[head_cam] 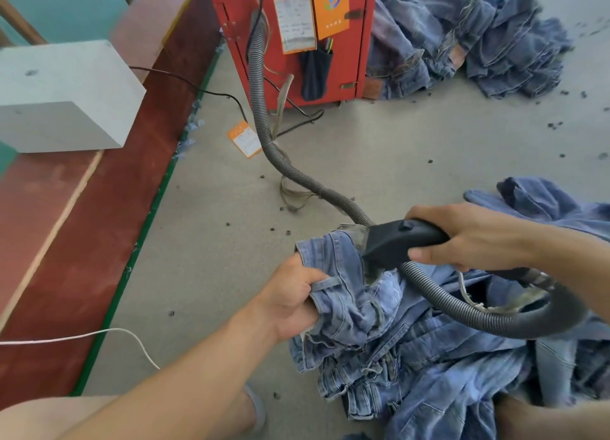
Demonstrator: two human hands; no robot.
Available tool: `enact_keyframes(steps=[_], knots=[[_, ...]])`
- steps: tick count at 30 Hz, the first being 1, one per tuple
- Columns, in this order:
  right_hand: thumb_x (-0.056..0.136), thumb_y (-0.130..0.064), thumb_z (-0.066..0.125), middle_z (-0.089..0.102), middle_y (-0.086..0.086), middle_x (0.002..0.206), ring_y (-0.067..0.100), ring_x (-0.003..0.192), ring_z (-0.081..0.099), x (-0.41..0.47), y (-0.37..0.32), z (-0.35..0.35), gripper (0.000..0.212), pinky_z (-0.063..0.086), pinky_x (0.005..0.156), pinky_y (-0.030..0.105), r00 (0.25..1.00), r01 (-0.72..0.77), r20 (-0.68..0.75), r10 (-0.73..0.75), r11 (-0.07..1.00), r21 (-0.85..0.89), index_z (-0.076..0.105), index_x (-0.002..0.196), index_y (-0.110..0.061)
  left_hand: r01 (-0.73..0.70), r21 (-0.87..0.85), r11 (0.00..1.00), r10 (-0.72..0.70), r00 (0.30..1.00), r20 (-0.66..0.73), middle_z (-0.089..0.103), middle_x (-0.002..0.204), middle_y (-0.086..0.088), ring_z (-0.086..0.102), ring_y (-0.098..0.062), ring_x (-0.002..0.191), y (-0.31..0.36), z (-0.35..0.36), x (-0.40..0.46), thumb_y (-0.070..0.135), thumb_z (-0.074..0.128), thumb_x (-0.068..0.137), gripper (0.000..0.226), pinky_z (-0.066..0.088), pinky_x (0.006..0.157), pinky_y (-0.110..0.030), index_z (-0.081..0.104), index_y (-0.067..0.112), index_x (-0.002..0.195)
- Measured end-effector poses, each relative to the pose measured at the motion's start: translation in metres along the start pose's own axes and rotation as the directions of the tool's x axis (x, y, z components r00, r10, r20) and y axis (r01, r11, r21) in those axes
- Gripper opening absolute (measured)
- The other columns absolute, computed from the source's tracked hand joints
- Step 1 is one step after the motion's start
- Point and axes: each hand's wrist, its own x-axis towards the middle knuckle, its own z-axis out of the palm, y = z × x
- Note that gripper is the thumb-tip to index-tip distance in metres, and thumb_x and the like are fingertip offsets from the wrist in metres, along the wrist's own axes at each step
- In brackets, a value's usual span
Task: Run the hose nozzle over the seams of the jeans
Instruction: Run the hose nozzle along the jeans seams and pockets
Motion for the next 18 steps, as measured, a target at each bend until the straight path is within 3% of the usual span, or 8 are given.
enact_keyframes(steps=[2, 5, 8, 11, 14, 16, 18], knots=[[0.096, -0.037, 0.071, 0.065, -0.010, 0.064, 0.008, 0.049, 0.058, 0.009, -0.001, 0.007, 0.012, 0.050, 0.052, 0.022, 1.000, 0.002, 0.016, -0.004, 0.993, 0.115, 0.060, 0.100, -0.032, -0.045, 0.049, 0.998, 0.040, 0.993, 0.107, 0.062, 0.134, -0.032, 0.064, -0.045, 0.122, -0.006, 0.003, -0.004, -0.025, 0.030, 0.090, 0.059, 0.056, 0.098, -0.056, 0.059, -0.003, 0.136], [0.097, -0.034, 0.072, 0.064, -0.006, 0.062, 0.011, 0.048, 0.057, 0.022, 0.000, 0.011, 0.010, 0.049, 0.050, 0.025, 0.995, -0.046, -0.073, 0.066, 0.966, 0.253, 0.063, 0.096, -0.027, -0.089, 0.096, 0.991, 0.075, 0.988, 0.136, 0.064, 0.133, -0.030, 0.065, -0.045, 0.121, -0.005, 0.002, -0.005, -0.027, 0.030, 0.089, 0.060, 0.059, 0.093, -0.053, 0.056, -0.002, 0.137], [0.096, -0.032, 0.073, 0.062, 0.003, 0.067, 0.017, 0.050, 0.054, 0.025, 0.010, 0.003, 0.013, 0.047, 0.049, 0.030, 0.959, -0.102, -0.195, 0.205, 0.893, 0.439, 0.067, 0.096, -0.020, -0.138, 0.356, 0.924, 0.088, 0.984, 0.152, 0.069, 0.126, -0.024, 0.068, -0.040, 0.118, -0.007, 0.002, -0.009, -0.022, 0.037, 0.090, 0.055, 0.059, 0.095, -0.051, 0.063, 0.006, 0.129], [0.095, -0.036, 0.074, 0.063, 0.006, 0.071, 0.021, 0.055, 0.054, 0.017, 0.018, -0.014, 0.012, 0.047, 0.049, 0.031, 0.975, -0.132, -0.082, 0.206, 0.839, 0.527, 0.070, 0.091, -0.026, -0.261, 0.748, 0.610, 0.146, 0.965, 0.218, 0.070, 0.125, 0.002, 0.065, -0.019, 0.123, -0.015, 0.006, -0.010, -0.009, 0.043, 0.083, 0.063, 0.052, 0.107, -0.044, 0.063, 0.031, 0.127], [0.092, -0.037, 0.077, 0.066, 0.005, 0.072, 0.021, 0.056, 0.055, 0.014, 0.011, -0.015, 0.012, 0.048, 0.051, 0.028, 0.984, -0.178, 0.094, 0.152, 0.884, 0.433, 0.070, 0.091, -0.028, -0.226, 0.895, 0.384, 0.114, 0.974, 0.197, 0.061, 0.136, 0.005, 0.054, -0.006, 0.129, -0.024, 0.005, -0.006, 0.002, 0.042, 0.085, 0.062, 0.044, 0.113, -0.033, 0.050, 0.027, 0.141], [0.094, -0.034, 0.076, 0.064, 0.006, 0.071, 0.020, 0.053, 0.053, 0.020, 0.008, -0.005, 0.011, 0.047, 0.049, 0.030, 0.975, -0.220, 0.128, 0.182, 0.869, 0.443, 0.070, 0.091, -0.025, -0.218, 0.936, 0.278, 0.106, 0.975, 0.195, 0.061, 0.109, 0.006, 0.052, 0.012, 0.098, -0.031, 0.003, -0.008, 0.003, 0.043, 0.087, 0.040, 0.047, 0.089, -0.017, 0.055, 0.030, 0.113], [0.097, -0.032, 0.073, 0.061, 0.006, 0.069, 0.018, 0.049, 0.051, 0.030, 0.009, 0.003, 0.015, 0.045, 0.047, 0.029, 0.963, -0.250, 0.033, 0.268, 0.839, 0.484, 0.068, 0.098, -0.017, -0.266, 0.954, 0.140, 0.102, 0.962, 0.254, 0.046, 0.083, 0.013, 0.045, 0.013, 0.077, -0.037, 0.002, -0.010, 0.001, 0.043, 0.085, 0.034, 0.039, 0.068, -0.013, 0.043, 0.035, 0.085]])
